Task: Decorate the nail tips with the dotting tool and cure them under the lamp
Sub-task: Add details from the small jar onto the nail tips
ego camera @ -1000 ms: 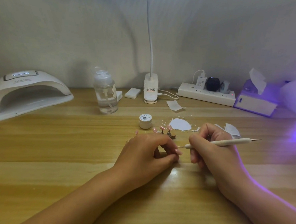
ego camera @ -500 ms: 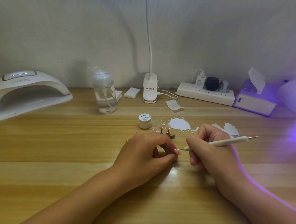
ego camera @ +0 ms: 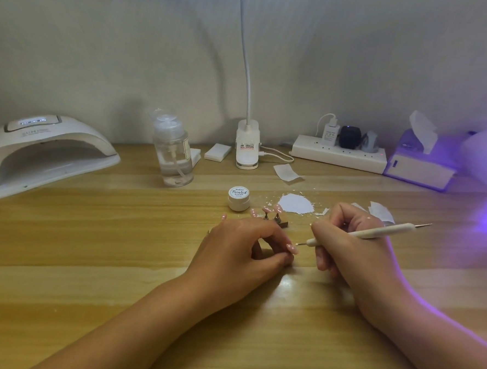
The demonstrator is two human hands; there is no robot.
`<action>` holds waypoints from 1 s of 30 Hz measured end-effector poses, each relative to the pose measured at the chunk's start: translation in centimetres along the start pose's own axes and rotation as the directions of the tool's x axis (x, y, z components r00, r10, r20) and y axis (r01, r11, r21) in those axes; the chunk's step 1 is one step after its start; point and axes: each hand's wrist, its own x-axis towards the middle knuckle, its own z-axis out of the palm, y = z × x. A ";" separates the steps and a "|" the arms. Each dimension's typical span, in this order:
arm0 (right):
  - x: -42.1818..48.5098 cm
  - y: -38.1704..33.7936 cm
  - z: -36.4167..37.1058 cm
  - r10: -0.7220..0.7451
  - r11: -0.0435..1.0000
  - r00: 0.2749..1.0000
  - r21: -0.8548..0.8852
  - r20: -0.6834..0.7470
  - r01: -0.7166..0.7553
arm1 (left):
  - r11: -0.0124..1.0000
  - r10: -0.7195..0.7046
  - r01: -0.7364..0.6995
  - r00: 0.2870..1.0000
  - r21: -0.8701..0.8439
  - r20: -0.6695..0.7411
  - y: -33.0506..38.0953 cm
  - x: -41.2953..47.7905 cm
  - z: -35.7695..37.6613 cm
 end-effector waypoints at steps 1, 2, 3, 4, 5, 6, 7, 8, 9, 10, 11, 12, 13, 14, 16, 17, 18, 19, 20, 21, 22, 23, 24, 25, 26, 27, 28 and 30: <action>0.0 0.1 -0.1 0.000 1.000 1.000 0.002 -0.017 0.000 | 1.000 -0.001 0.001 1.000 -0.005 0.005 0.0 0.0 0.0; 0.1 0.1 -0.1 -0.004 1.000 1.000 -0.008 -0.027 0.004 | 1.000 -0.001 0.001 1.000 -0.013 0.011 0.0 0.0 0.0; 0.1 0.2 -0.1 -0.011 1.000 1.000 -0.025 -0.028 0.010 | 1.000 -0.001 0.002 1.000 -0.019 0.015 0.0 0.0 0.0; 0.1 0.3 -0.1 -0.018 0.999 1.000 -0.043 -0.024 0.017 | 1.000 -0.005 0.005 1.000 -0.023 0.017 0.0 0.0 -0.1; 0.1 0.3 -0.1 -0.023 0.998 1.000 -0.055 -0.021 0.022 | 1.000 -0.011 0.011 1.000 -0.023 0.017 0.0 0.0 -0.1; 0.2 0.4 0.0 -0.026 0.998 0.999 -0.060 -0.019 0.025 | 1.000 -0.019 0.019 1.000 -0.023 0.016 0.0 0.0 -0.1; 0.2 0.5 0.0 -0.029 0.998 0.999 -0.061 -0.016 0.028 | 0.999 -0.025 0.026 1.000 -0.023 0.017 0.1 0.0 -0.1; 0.2 0.5 0.0 -0.031 0.998 0.999 -0.061 -0.011 0.030 | 0.999 -0.030 0.031 0.999 -0.025 0.018 0.1 0.0 -0.1; 0.2 0.5 0.0 -0.032 0.998 0.999 -0.059 -0.008 0.032 | 0.999 -0.032 0.032 0.999 -0.026 0.019 0.2 0.0 -0.1; 0.2 0.6 0.0 -0.035 0.998 0.999 -0.056 -0.007 0.034 | 0.999 -0.031 0.032 0.999 -0.027 0.017 0.2 0.0 -0.1; 0.2 0.6 -0.1 -0.038 0.998 0.999 -0.052 -0.007 0.037 | 0.999 -0.030 0.031 0.999 -0.029 0.015 0.2 0.0 -0.1; 0.2 0.6 -0.1 -0.042 0.998 0.999 -0.051 -0.005 0.041 | 0.999 -0.029 0.029 0.999 -0.033 0.014 0.2 0.0 -0.2; 0.2 0.7 -0.1 -0.045 0.998 0.999 -0.052 -0.003 0.045 | 0.999 -0.028 0.029 0.999 -0.037 0.014 0.2 0.0 -0.2; 0.2 0.7 -0.1 -0.047 0.997 0.999 -0.055 0.000 0.046 | 0.999 -0.030 0.030 0.999 -0.040 0.016 0.2 0.0 -0.1; 0.2 0.7 -0.1 -0.043 0.998 0.999 -0.052 0.002 0.043 | 0.999 -0.033 0.033 0.999 -0.042 0.016 0.2 0.0 -0.1; 0.2 0.7 -0.2 -0.043 0.998 0.999 -0.046 0.002 0.043 | 0.999 -0.033 0.033 0.999 -0.040 0.015 0.2 0.0 -0.1; 0.2 0.7 -0.2 -0.045 0.998 0.999 -0.039 0.003 0.045 | 0.999 -0.032 0.033 0.999 -0.038 0.015 0.2 0.0 -0.1; 0.2 0.8 -0.2 -0.049 0.998 0.999 -0.035 0.002 0.049 | 0.999 -0.031 0.032 0.999 -0.034 0.014 0.2 0.0 -0.1; 0.3 0.8 -0.2 -0.055 0.998 0.999 -0.037 -0.001 0.054 | 0.999 -0.030 0.031 0.999 -0.031 0.015 0.2 0.0 -0.1; 0.3 0.9 -0.3 -0.058 0.998 0.998 -0.039 -0.004 0.058 | 0.999 -0.029 0.030 0.999 -0.031 0.017 0.2 0.0 -0.1; 0.3 0.9 -0.3 -0.059 0.998 0.998 -0.039 -0.005 0.058 | 0.999 -0.028 0.029 0.999 -0.034 0.020 0.2 0.0 -0.1; 0.3 0.9 -0.3 -0.057 0.998 0.998 -0.038 -0.004 0.057 | 0.999 -0.026 0.027 0.999 -0.036 0.021 0.1 0.0 -0.1; 0.2 0.7 -0.3 -0.056 0.998 0.998 -0.032 -0.007 0.056 | 0.999 -0.024 0.025 0.999 -0.036 0.022 0.1 0.0 -0.1; 0.2 0.6 -0.3 -0.056 0.998 0.998 -0.016 -0.023 0.056 | 0.999 -0.021 0.022 1.000 -0.034 0.023 0.1 0.0 -0.1; 0.2 0.5 -0.3 -0.060 0.998 0.997 0.018 -0.053 0.061 | 0.999 -0.019 0.020 1.000 -0.031 0.021 0.1 0.0 -0.1; 0.2 0.5 -0.4 -0.073 0.995 0.993 0.059 -0.092 0.078 | 0.999 -0.019 0.019 1.000 -0.026 0.020 0.1 0.0 -0.1; 0.2 0.4 -0.4 -0.099 0.991 0.987 0.078 -0.128 0.109 | 1.000 -0.020 0.021 1.000 -0.021 0.019 0.1 0.0 -0.1; 0.4 0.3 -0.5 -0.160 0.986 0.974 0.022 -0.161 0.166 | 1.000 -0.018 0.019 1.000 -0.013 0.016 0.1 -0.1 0.0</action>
